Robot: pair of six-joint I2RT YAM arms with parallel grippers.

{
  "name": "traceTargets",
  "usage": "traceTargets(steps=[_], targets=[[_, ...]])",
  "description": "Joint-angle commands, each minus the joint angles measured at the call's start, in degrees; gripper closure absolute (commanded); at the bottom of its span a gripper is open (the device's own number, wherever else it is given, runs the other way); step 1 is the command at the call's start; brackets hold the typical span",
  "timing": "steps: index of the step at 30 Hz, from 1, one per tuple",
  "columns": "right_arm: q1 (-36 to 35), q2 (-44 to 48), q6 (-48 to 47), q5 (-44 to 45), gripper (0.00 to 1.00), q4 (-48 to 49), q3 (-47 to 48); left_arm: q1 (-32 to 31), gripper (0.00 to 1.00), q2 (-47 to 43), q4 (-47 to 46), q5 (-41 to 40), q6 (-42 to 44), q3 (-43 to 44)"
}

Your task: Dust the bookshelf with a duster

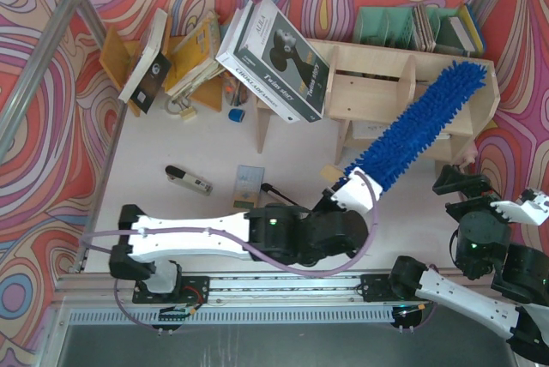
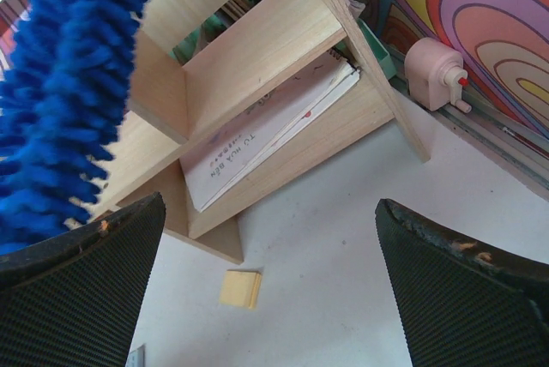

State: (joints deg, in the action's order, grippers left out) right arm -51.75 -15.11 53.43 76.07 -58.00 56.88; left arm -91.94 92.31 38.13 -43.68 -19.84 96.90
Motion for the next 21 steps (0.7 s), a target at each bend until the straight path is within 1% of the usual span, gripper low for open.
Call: traceTargets(steps=[1,3,7,10,14,18,21], targets=[[-0.22,-0.23,0.34,1.57,0.03,-0.71,-0.46,-0.17,1.0,5.78,5.32,-0.05,-3.47,7.73],[-0.21,-0.6,0.36,1.62,0.03,-0.8,-0.45,-0.13,1.0,8.69,7.9,0.32,-4.83,10.13],[-0.25,-0.88,0.36,1.57,0.03,-0.89,-0.46,0.04,1.0,12.49,10.26,1.47,-5.31,11.35],[-0.21,-0.8,0.39,1.59,0.03,-0.89,-0.51,0.71,1.0,13.36,10.97,2.39,-6.55,10.23],[-0.28,-1.09,0.31,1.56,0.03,-0.83,-0.54,1.98,1.0,13.82,13.41,0.88,-8.89,10.06],[-0.26,-1.54,0.35,1.53,0.03,-0.89,-0.5,2.01,1.0,14.98,14.7,-0.76,-8.37,12.51],[-0.23,-1.6,0.36,1.6,0.03,-0.89,-0.44,2.04,1.0,17.92,17.21,-0.85,-8.78,16.37]])
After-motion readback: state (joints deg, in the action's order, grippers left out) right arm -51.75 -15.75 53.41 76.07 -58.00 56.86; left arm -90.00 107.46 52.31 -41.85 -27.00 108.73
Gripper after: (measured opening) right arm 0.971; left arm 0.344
